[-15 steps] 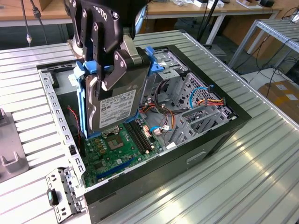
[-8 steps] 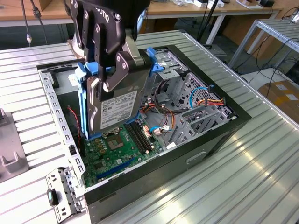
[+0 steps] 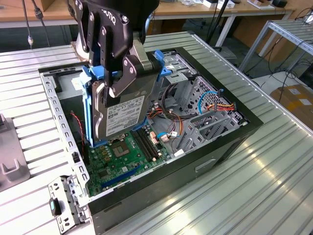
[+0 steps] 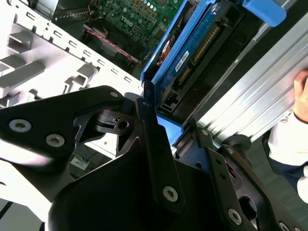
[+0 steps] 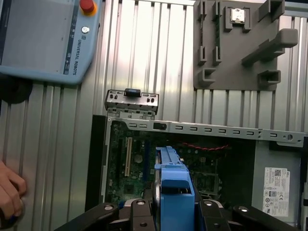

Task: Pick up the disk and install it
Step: 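Insert the disk into the insertion slot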

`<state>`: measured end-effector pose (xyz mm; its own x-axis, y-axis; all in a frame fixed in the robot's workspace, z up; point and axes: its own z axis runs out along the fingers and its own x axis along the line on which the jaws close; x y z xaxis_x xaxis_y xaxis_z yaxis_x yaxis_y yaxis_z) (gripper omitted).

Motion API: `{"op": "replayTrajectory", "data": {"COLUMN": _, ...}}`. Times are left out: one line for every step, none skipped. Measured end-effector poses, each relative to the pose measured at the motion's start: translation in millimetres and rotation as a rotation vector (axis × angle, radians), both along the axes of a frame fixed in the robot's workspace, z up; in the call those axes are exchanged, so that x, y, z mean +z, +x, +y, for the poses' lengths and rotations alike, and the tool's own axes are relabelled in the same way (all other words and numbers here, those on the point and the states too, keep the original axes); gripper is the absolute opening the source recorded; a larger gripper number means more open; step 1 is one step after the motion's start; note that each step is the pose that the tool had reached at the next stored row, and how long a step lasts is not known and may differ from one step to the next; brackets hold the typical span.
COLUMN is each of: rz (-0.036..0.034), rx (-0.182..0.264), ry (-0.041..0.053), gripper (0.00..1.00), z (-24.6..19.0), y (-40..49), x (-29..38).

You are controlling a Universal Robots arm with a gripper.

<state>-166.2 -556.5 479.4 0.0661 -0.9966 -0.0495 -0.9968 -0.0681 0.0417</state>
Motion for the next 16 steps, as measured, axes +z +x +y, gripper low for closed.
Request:
{"op": "replayTrajectory", "data": {"rz": 0.0000, "rx": 0.000, "ry": 0.0000, "gripper": 0.37, "z": -0.2, "y": 0.1, "x": 0.0}}
{"op": "replayTrajectory", "data": {"rz": 0.0001, "rx": 0.000, "ry": 0.0000, "gripper": 0.37, "z": -0.4, "y": 0.2, "x": 0.0}}
{"op": "replayTrajectory", "data": {"rz": 0.0000, "rx": 0.000, "ry": 0.0000, "gripper": 0.37, "z": -0.6, "y": 0.3, "x": -0.1}}
{"op": "replayTrajectory", "data": {"rz": 0.0000, "rx": 0.000, "ry": 0.0000, "gripper": 0.37, "z": -1.0, "y": 0.4, "x": -0.2}}
{"op": "replayTrajectory", "data": {"rz": 0.0000, "rx": 0.000, "ry": 0.0000, "gripper": 0.37, "z": -1.4, "y": 0.5, "x": -0.2}}
{"op": "replayTrajectory", "data": {"rz": 0.0000, "rx": 0.000, "ry": 0.0000, "gripper": 0.37, "z": -1.7, "y": 0.7, "x": -0.2}}
{"op": "replayTrajectory", "data": {"rz": 0.0000, "rx": 0.000, "ry": 0.0001, "gripper": 0.37, "z": -2.0, "y": 0.8, "x": -0.3}}
{"op": "replayTrajectory", "data": {"rz": 0.0000, "rx": 0.000, "ry": 0.0001, "gripper": 0.37, "z": -2.3, "y": 0.8, "x": -0.4}}
{"op": "replayTrajectory", "data": {"rz": 0.0001, "rx": 0.000, "ry": 0.0000, "gripper": 0.37, "z": -2.6, "y": 1.0, "x": -0.3}}
{"op": "replayTrajectory", "data": {"rz": 0.0000, "rx": 0.000, "ry": 0.0000, "gripper": 0.37, "z": -2.9, "y": 1.1, "x": -0.4}}
{"op": "replayTrajectory", "data": {"rz": 0.0000, "rx": 0.000, "ry": 0.0000, "gripper": 0.37, "z": -3.1, "y": 1.2, "x": -0.5}}
{"op": "replayTrajectory", "data": {"rz": 0.0000, "rx": 0.000, "ry": 0.0000, "gripper": 0.37, "z": -3.4, "y": 1.3, "x": -0.5}}
{"op": "replayTrajectory", "data": {"rz": 0.0001, "rx": 0.000, "ry": -0.0001, "gripper": 0.37, "z": -3.6, "y": 1.4, "x": -0.5}}
{"op": "replayTrajectory", "data": {"rz": 0.0000, "rx": 0.000, "ry": 0.0000, "gripper": 0.37, "z": -4.0, "y": 1.5, "x": -0.6}}
{"op": "replayTrajectory", "data": {"rz": 0.0000, "rx": 0.000, "ry": 0.0000, "gripper": 0.37, "z": -4.2, "y": 1.6, "x": -0.6}}
{"op": "replayTrajectory", "data": {"rz": 0.0000, "rx": 0.000, "ry": 0.0000, "gripper": 0.37, "z": -4.7, "y": 1.7, "x": -0.6}}
